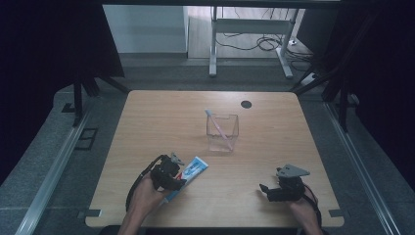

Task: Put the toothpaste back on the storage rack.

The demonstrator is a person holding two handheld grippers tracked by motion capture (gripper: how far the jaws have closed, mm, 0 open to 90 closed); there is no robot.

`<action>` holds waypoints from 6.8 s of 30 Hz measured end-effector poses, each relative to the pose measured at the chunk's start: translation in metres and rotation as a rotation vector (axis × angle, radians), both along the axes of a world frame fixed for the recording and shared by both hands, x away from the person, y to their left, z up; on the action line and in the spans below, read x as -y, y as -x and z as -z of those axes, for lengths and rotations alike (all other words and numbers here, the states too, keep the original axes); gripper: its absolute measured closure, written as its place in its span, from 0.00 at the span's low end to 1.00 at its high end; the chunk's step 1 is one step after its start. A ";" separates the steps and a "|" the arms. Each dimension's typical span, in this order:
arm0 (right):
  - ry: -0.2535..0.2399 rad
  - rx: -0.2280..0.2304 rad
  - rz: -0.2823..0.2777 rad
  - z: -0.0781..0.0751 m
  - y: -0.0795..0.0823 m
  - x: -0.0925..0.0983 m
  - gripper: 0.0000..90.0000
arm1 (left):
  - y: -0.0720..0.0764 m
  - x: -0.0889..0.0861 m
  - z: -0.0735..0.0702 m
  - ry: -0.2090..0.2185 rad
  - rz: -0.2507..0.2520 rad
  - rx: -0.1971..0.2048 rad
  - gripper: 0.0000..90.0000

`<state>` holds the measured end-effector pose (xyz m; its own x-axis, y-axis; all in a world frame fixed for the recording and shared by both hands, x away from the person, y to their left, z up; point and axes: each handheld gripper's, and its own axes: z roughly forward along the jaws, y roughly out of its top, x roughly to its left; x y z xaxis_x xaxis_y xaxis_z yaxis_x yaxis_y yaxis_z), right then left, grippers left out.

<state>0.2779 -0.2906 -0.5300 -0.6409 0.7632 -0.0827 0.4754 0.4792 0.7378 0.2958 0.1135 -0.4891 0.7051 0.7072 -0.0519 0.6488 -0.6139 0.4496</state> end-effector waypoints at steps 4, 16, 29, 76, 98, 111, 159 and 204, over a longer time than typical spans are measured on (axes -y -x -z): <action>0.000 0.000 -0.001 0.000 0.000 0.000 0.10 | -0.006 0.006 0.002 -0.009 -0.007 -0.030 0.56; 0.002 0.000 -0.003 0.000 0.000 0.000 0.10 | -0.023 0.020 0.015 -0.075 -0.012 -0.116 0.51; 0.002 0.004 -0.006 0.000 0.000 -0.001 0.10 | -0.023 0.025 0.007 -0.101 -0.016 -0.141 0.74; -0.060 -0.025 0.008 0.003 -0.003 0.005 0.06 | -0.025 0.008 -0.043 0.121 0.049 -0.022 0.79; -0.072 -0.051 0.008 0.006 -0.005 0.004 0.00 | -0.040 0.017 -0.073 0.177 0.055 0.047 0.79; -0.076 -0.045 0.008 0.006 -0.005 0.005 0.00 | -0.059 0.032 -0.091 0.209 0.049 0.085 0.79; -0.074 -0.022 0.005 0.004 -0.006 0.005 0.02 | -0.136 0.091 -0.122 0.311 0.009 0.227 0.79; -0.064 -0.019 -0.014 0.003 -0.005 0.005 0.02 | -0.166 0.129 -0.079 0.341 0.011 0.358 0.79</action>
